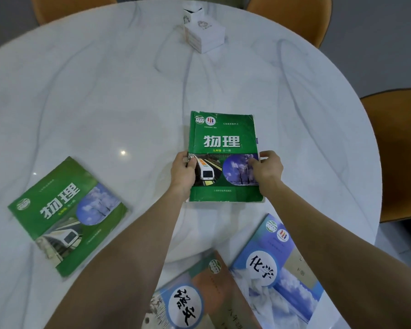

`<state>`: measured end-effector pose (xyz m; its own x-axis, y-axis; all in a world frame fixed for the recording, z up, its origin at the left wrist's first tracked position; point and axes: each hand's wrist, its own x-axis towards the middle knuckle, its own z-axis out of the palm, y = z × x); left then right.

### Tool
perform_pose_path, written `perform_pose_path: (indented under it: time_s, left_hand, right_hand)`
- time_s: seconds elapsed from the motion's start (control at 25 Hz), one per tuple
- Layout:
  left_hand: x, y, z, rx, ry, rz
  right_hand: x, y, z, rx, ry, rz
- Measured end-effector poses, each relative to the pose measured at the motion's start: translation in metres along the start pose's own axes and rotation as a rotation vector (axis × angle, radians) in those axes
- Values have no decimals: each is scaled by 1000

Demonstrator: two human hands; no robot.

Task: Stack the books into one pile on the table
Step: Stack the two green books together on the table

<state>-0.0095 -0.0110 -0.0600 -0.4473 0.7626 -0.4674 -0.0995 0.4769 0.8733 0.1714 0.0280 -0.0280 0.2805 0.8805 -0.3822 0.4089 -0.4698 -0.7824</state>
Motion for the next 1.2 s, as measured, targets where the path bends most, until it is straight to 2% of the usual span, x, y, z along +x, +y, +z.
perform_pose_path:
  time_s: [0.2,0.48,0.8,0.96,1.2]
  left_hand:
    - [-4,-1,-46,-49,117,-30]
    - [-15,-21,-93,7,248,-67]
    - [-38,-44,-102,58,282,-93]
    - [-43,-51,-101,203,299,-74]
    - [-51,-45,-100,659,351,-60]
  right_hand:
    - [-17,-22,38,3,-81,-56]
    - [-42,-29,80,-42,-179,-113]
    - [-57,1,94,-127,-195,-133]
    - [-60,9,97,-219,-184,-166]
    - [-62,9,102,-402,-164,-211]
